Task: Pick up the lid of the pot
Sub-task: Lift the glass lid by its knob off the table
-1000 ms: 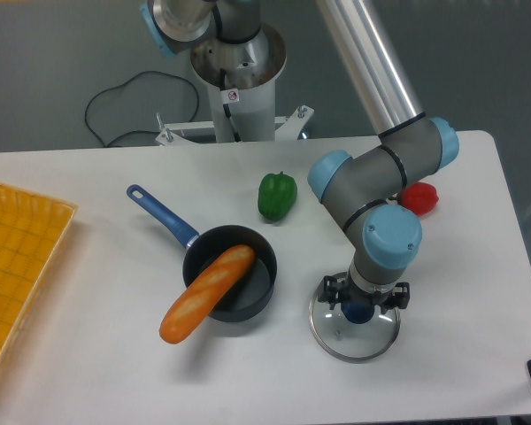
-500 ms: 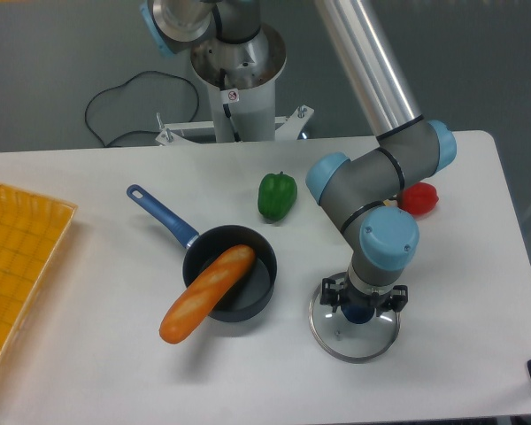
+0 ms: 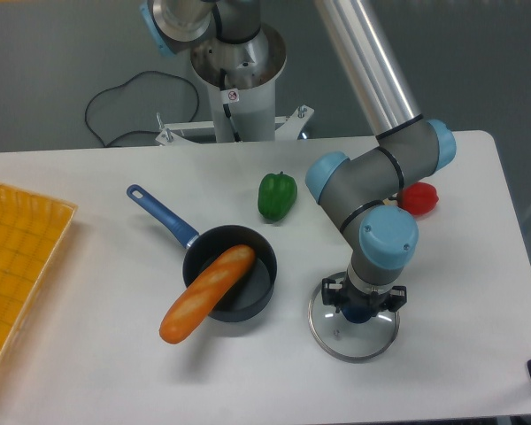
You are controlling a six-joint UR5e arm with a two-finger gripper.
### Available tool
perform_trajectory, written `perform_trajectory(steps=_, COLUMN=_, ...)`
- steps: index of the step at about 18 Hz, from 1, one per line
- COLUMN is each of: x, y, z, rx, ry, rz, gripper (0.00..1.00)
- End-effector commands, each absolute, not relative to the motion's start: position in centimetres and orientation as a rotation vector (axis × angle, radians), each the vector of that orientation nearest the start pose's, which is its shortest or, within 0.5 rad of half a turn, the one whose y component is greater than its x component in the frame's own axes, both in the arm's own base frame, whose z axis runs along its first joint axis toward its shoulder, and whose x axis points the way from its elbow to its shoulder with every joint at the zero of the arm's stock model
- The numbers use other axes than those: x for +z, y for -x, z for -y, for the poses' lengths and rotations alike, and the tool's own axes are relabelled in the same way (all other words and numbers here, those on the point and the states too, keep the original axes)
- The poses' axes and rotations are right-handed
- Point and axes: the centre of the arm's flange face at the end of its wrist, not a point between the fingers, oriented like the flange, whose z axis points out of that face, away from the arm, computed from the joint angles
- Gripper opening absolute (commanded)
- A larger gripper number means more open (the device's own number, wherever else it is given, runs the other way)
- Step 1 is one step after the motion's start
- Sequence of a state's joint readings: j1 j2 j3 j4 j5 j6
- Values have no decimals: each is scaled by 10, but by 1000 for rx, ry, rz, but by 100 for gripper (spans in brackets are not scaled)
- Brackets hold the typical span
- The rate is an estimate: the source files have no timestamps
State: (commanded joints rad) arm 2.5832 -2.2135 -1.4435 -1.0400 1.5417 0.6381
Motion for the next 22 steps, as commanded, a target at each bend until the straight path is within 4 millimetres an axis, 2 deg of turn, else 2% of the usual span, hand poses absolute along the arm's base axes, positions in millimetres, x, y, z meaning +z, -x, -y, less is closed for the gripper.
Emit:
perform_trajectory(steps=4, x=217, y=518, z=-484, rx=-3, ry=3054, rz=578, gripper=40)
perform_trajectory(steps=15, x=269, y=504, z=-463, rx=-32, ry=3080, rz=540, gripper=40)
perform_trajectory(steps=22, x=313, y=507, z=-430, rx=-60, ry=3093, rz=491, gripper=40)
